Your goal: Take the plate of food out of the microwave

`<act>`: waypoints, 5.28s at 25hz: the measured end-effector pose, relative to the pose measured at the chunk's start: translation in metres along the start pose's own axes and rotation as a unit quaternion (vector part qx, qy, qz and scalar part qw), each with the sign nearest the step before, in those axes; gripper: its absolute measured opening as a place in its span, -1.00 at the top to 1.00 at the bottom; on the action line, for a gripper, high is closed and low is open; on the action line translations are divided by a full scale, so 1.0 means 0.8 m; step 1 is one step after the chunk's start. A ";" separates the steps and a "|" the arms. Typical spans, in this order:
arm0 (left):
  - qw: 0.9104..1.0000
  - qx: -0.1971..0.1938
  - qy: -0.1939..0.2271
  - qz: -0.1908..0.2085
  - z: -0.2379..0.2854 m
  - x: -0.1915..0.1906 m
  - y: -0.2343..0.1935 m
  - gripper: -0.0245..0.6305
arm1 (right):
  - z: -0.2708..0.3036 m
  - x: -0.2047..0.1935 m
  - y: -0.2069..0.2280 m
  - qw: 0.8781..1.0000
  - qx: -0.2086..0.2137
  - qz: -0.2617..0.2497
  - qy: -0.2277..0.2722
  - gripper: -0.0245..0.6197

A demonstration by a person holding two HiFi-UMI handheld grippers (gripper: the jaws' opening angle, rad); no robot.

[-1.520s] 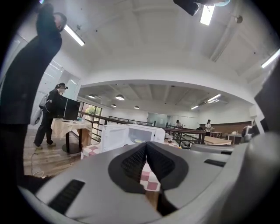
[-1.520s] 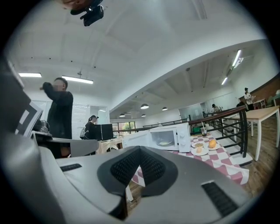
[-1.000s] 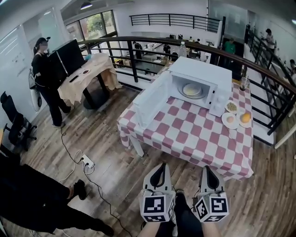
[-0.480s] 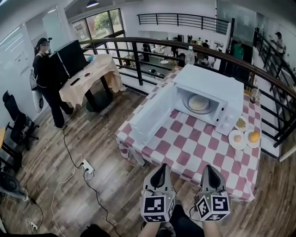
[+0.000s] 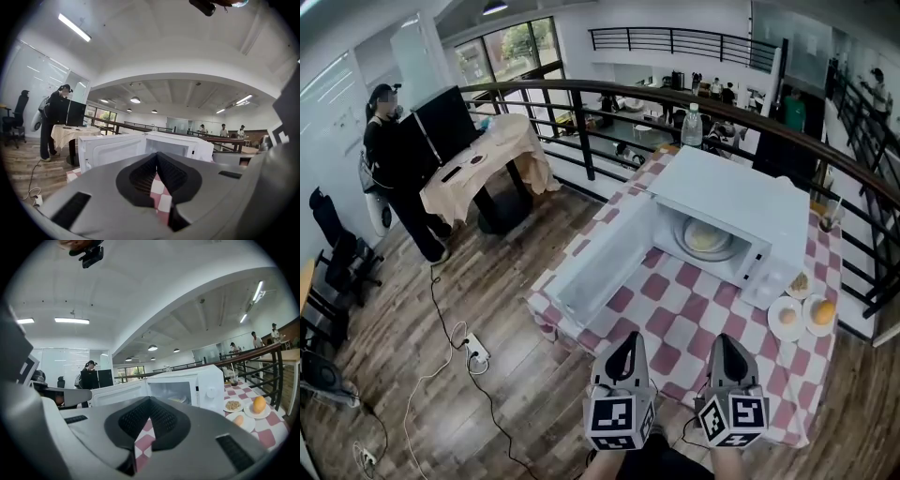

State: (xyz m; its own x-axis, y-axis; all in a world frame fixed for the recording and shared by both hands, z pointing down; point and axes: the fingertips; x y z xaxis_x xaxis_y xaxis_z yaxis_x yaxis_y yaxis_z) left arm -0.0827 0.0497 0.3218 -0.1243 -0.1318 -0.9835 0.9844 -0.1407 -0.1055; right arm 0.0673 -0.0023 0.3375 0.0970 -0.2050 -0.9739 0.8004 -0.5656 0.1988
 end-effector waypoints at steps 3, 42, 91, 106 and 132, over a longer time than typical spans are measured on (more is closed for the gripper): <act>1.000 0.000 -0.006 0.000 0.020 -0.005 0.001 0.87 | 0.015 -0.004 0.012 1.000 -0.001 0.006 -0.005 0.95; 0.980 -0.165 -0.111 -0.022 0.333 -0.041 -0.011 0.87 | 0.230 -0.036 0.128 0.983 -0.165 0.060 -0.056 0.95; 0.952 -0.165 -0.229 -0.122 0.474 -0.153 0.027 0.80 | 0.362 -0.120 0.211 0.951 -0.159 0.249 -0.091 0.72; 0.948 -0.174 -0.231 -0.133 0.495 -0.158 0.040 0.53 | 0.368 -0.135 0.226 0.933 -0.175 0.303 -0.082 0.51; 0.946 -0.164 -0.237 -0.150 0.512 -0.171 0.048 0.58 | 0.387 -0.133 0.233 0.931 -0.172 0.313 -0.078 0.52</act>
State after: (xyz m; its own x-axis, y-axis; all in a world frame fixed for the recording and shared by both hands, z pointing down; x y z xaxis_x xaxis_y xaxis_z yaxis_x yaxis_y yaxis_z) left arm -0.0791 -0.3397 0.5128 -0.3688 -0.5702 -0.7341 0.8726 0.0597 -0.4847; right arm 0.0231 -0.3335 0.5121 0.5424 -0.5370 -0.6461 0.7603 -0.0134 0.6494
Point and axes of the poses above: the fingertips, and each gripper's own axes: z forward along the fingers, y to its right, x out of its top, and after that the axes turned 3 degrees about x, right-handed
